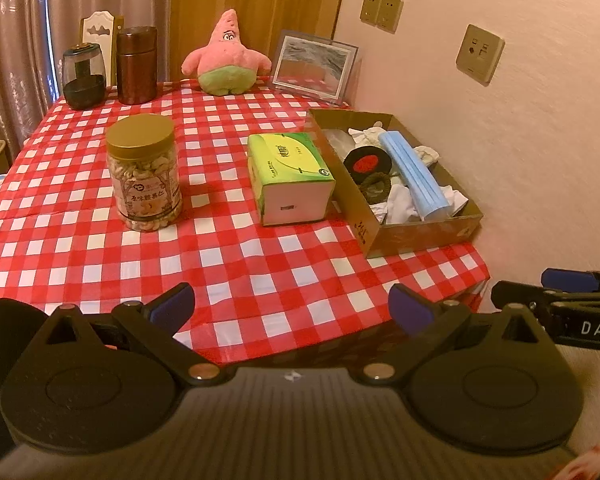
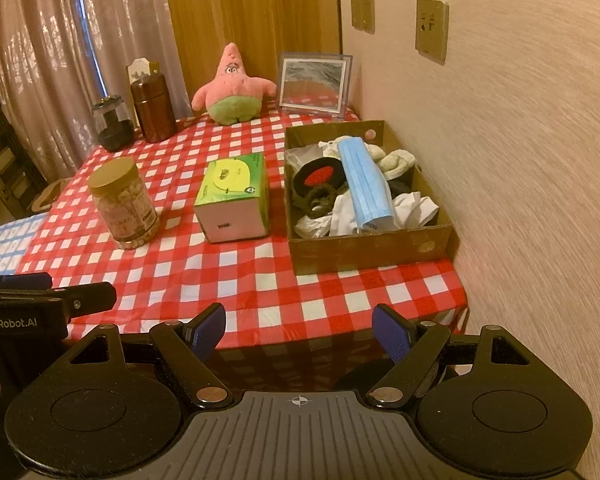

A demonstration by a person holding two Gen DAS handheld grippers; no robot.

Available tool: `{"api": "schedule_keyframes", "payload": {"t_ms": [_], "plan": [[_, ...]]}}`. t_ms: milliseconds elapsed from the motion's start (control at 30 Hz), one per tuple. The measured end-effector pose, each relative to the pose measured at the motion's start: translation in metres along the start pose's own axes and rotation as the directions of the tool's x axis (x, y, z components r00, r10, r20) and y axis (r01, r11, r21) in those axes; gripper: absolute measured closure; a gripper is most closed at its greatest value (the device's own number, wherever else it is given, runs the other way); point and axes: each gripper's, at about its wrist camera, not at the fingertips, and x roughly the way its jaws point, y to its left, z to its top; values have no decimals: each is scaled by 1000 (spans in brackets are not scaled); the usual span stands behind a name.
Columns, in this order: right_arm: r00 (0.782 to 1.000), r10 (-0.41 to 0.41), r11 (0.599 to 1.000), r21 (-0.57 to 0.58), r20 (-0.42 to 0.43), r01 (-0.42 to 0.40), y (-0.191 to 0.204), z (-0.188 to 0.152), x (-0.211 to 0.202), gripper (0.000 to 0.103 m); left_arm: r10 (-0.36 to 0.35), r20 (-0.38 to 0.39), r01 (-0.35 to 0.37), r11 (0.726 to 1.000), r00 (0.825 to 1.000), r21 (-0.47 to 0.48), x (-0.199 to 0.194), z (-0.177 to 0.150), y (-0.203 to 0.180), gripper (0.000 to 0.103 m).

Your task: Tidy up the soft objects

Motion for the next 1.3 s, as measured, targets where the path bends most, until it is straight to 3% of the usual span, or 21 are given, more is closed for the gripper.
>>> {"api": "schedule_keyframes", "payload": {"t_ms": [1300], "plan": [[1000,-4,1000,14,5,4,-2,0,-1,23,-8,0,8,1000,1000,1,0,-1,-3,1]]}}
